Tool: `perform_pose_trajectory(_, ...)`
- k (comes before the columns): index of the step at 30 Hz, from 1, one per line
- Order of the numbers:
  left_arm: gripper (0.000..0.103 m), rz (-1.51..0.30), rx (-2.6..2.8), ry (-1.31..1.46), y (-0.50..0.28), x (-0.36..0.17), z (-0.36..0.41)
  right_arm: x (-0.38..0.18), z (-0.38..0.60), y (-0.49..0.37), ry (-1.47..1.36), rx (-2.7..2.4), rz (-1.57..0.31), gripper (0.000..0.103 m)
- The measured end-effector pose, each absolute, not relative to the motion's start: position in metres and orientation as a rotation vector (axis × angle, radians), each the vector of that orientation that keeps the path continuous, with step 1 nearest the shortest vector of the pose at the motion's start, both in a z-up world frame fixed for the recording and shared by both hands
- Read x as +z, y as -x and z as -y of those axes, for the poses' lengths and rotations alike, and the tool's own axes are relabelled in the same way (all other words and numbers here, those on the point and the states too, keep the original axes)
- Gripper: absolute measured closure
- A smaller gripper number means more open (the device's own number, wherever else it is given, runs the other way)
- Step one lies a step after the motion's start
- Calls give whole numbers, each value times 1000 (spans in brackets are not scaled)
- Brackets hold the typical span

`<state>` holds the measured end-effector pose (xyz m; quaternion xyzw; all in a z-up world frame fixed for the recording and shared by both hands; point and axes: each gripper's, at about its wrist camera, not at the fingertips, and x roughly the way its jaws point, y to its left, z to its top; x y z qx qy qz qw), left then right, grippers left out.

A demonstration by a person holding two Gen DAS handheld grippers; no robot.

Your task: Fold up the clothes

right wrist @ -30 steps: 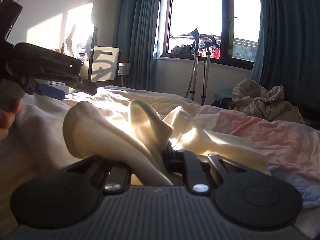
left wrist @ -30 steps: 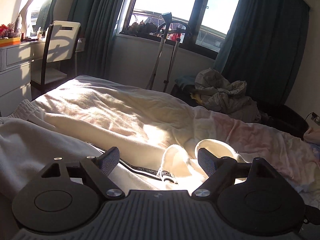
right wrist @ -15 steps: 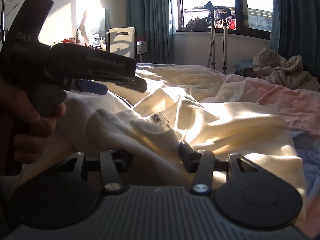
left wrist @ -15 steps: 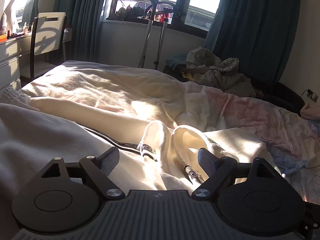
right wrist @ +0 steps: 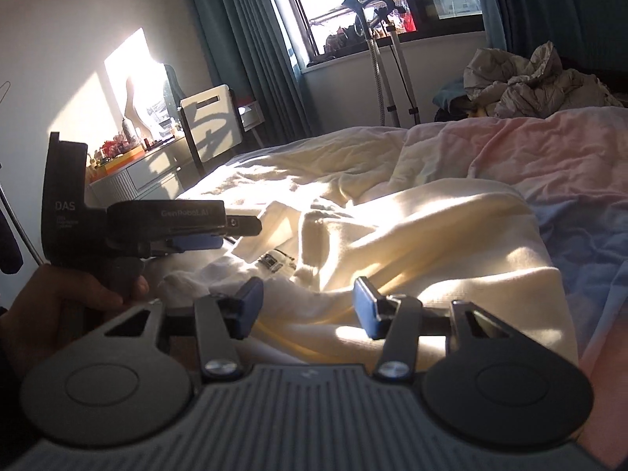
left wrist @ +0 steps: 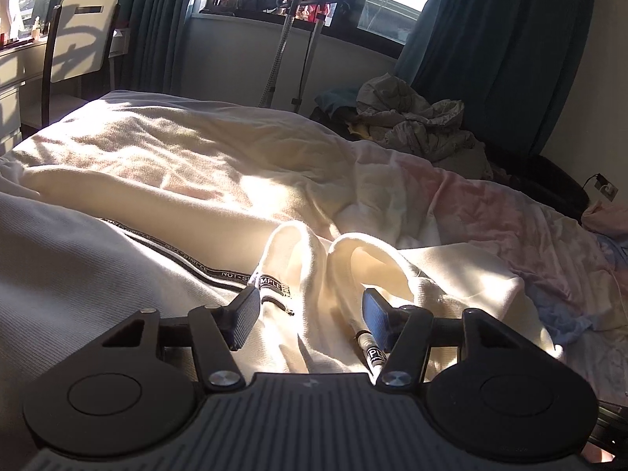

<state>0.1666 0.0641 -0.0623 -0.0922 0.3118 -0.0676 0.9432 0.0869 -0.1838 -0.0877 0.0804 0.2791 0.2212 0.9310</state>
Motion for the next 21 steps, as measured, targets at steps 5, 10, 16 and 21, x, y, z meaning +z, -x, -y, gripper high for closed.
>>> perform_pose_trajectory(5, 64, -709, -166, 114, -196, -78, -46, -123, 176, -99, -182, 443, -627, 51)
perform_pose_trajectory(10, 90, -729, -203, 122, -209, -82, -44, -125, 174, -100, -181, 437, -618, 51)
perform_pose_trajectory(16, 98, -632, -237, 208, -204, -66, -51, -119, 170, -98, -186, 404, -569, 53)
perform_pose_trajectory(21, 98, -580, -249, 179, -205, -53, -50, -111, 165, -97, -165, 383, -513, 54)
